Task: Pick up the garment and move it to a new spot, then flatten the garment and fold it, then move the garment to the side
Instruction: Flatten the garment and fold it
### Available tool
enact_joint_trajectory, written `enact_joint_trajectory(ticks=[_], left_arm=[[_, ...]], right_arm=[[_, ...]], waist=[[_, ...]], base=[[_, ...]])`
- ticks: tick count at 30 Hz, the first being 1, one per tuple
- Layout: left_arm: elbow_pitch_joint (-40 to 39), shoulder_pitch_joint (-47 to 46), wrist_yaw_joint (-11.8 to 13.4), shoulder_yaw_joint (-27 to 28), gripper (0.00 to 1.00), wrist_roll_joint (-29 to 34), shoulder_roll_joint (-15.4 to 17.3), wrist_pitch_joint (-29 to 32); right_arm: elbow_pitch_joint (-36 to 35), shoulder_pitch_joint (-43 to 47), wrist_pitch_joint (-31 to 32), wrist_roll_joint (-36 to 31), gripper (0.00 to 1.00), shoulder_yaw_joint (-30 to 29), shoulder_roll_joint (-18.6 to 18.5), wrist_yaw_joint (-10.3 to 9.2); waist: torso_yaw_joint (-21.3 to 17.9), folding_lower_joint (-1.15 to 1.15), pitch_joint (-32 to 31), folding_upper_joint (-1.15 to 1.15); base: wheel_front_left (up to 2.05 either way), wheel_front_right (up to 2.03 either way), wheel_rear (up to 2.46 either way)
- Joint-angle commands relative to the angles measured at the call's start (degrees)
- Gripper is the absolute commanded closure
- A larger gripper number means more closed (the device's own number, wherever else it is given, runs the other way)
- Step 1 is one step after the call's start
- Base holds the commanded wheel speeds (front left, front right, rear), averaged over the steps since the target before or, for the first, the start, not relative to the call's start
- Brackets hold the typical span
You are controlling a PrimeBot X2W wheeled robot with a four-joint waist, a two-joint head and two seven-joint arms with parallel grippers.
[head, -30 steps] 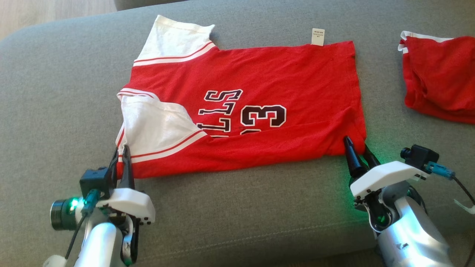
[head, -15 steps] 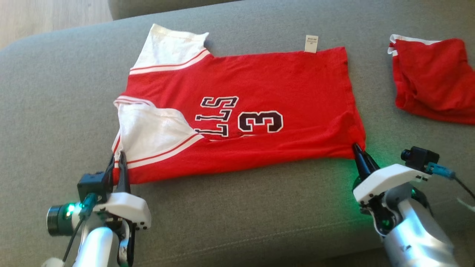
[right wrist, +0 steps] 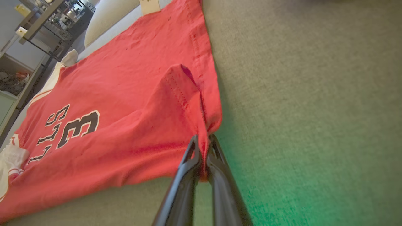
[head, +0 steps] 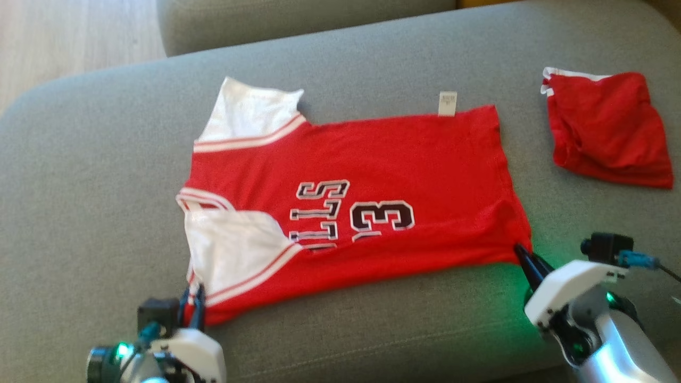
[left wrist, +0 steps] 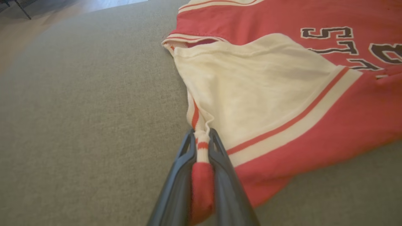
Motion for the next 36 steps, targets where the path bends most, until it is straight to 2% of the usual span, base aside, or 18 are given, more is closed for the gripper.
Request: enact_joint_trajectory(ticks=[1,6,13,14,15,16,17,18,25,29,36], left_arm=[[-2.18,1.14,-0.97,0.93,1.0,-0.39,1.73,1.1],[-5.82,4.78,-1.38,0.36,1.0,-0.96,2.4,3.08],[-10.84,8.27,-0.51,0.47,1.0,-1.49,3.25,4.62],[-11.23,8.52,-0.68,0.22,1.0,-1.57,3.25,4.98],[-11.57,8.68,-0.86,0.01,1.0,-1.68,3.28,5.37],[-11.97,8.73,-0.95,-0.19,0.63,-1.62,3.39,5.49],[-12.41,8.64,-0.75,-0.16,0.26,-1.57,3.43,5.31],[-12.74,8.57,-0.6,-0.13,0.0,-1.57,3.49,5.27],[-16.07,6.67,0.33,1.5,0.0,-2.34,4.08,2.97],[-19.86,3.37,1.19,3.43,0.0,-2.79,4.54,-0.47],[-24.16,-2.21,2.04,5.92,0.0,-3.12,4.98,-3.2]], right_arm=[[-4.33,2.44,2.69,-0.87,1.0,0.11,-1.7,-0.02],[-11.12,7.46,8.69,-2.3,1.0,-1.49,-2.17,-0.02],[-21.77,13.57,15.65,-4.46,1.0,-6.22,-0.2,-0.02],[-22.93,14.24,16.46,-5.0,0.92,-6.99,0.16,-0.02],[-24.06,14.81,17.23,-5.54,0.19,-7.69,0.57,-0.02],[-25.2,15.24,17.92,-5.85,0.0,-8.35,1.09,-0.02],[-26.42,15.54,18.48,-5.85,0.0,-8.94,1.68,-0.02],[-27.59,15.78,19.02,-5.77,0.0,-9.54,2.21,-0.02],[-34.2,15.7,18.77,-7.92,0.0,-12.15,3.79,-0.02],[-38.35,13.87,12.91,-7.77,0.0,-11.71,4.44,-0.02],[-40.91,11.31,3.44,-9.96,0.0,-6.65,4.27,-0.02]], waist=[[0.21,0.0,-1.17,0.0],[0.39,0.0,-2.17,0.0],[0.7,0.0,-2.83,0.0],[0.75,0.0,-2.87,0.0],[0.77,0.0,-2.87,0.0],[0.79,0.0,-2.81,0.0],[0.79,0.0,-2.76,0.0],[0.78,0.0,-2.71,0.0],[0.48,0.0,-1.79,0.0],[0.17,0.0,-0.88,0.0],[-1.68,0.0,1.75,0.0]], base=[[0.0,0.0,0.0],[0.0,0.0,0.0],[0.0,0.0,0.0],[0.0,0.0,0.0],[0.0,0.0,0.0],[0.0,0.0,0.0],[0.0,0.0,0.0],[0.0,0.0,0.0],[0.0,0.0,0.0],[0.0,0.0,0.0],[0.0,0.0,0.0]])
